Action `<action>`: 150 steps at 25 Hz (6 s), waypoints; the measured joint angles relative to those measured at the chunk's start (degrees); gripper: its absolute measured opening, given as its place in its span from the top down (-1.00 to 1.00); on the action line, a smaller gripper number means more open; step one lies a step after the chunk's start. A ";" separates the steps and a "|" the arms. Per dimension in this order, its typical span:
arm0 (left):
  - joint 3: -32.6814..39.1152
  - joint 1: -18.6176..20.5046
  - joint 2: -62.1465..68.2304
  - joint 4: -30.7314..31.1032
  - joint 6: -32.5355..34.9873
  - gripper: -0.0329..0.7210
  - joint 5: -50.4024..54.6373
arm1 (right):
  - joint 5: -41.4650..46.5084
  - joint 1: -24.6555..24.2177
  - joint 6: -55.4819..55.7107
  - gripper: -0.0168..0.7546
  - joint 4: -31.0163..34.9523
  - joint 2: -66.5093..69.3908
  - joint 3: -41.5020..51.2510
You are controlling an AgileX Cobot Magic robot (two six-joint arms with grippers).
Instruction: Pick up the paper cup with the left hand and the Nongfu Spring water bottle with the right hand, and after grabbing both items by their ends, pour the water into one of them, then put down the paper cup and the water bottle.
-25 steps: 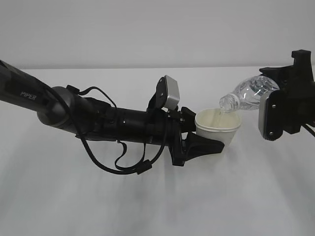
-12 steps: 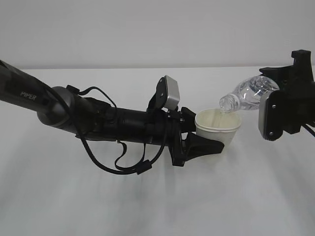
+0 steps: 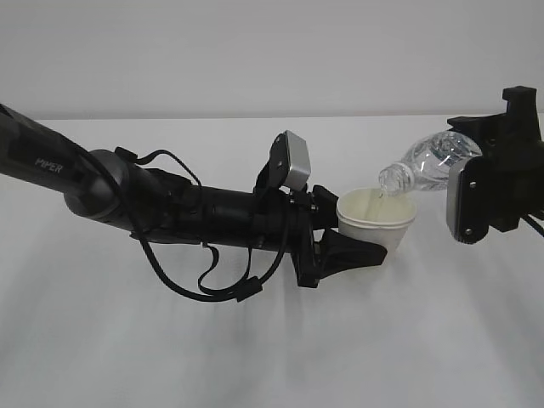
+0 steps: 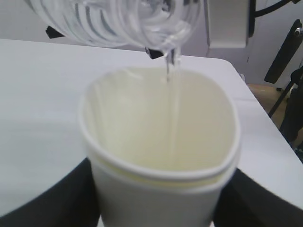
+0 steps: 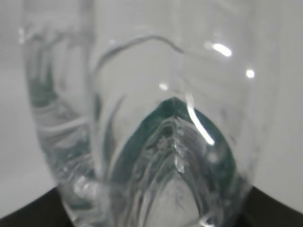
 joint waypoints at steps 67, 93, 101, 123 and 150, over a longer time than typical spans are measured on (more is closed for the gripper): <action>0.00 0.00 0.00 0.26 -0.04 -0.29 0.00 | 0.22 0.00 -0.92 -0.11 -0.80 0.00 0.00; 0.00 0.00 0.00 0.26 -0.13 -0.29 0.00 | 0.26 0.00 -1.14 -0.10 -0.90 0.00 0.00; 0.00 0.00 0.00 0.26 -0.13 -0.29 0.00 | 0.39 0.00 -1.14 -0.10 -1.32 0.00 -0.23; 0.00 0.00 0.00 0.35 -0.13 -0.29 0.00 | 1.35 0.00 -1.46 -0.10 -1.89 0.00 -0.23; 0.00 0.00 0.00 0.76 -0.13 -0.29 0.10 | 1.55 0.00 -1.95 -0.10 -1.89 0.00 -0.71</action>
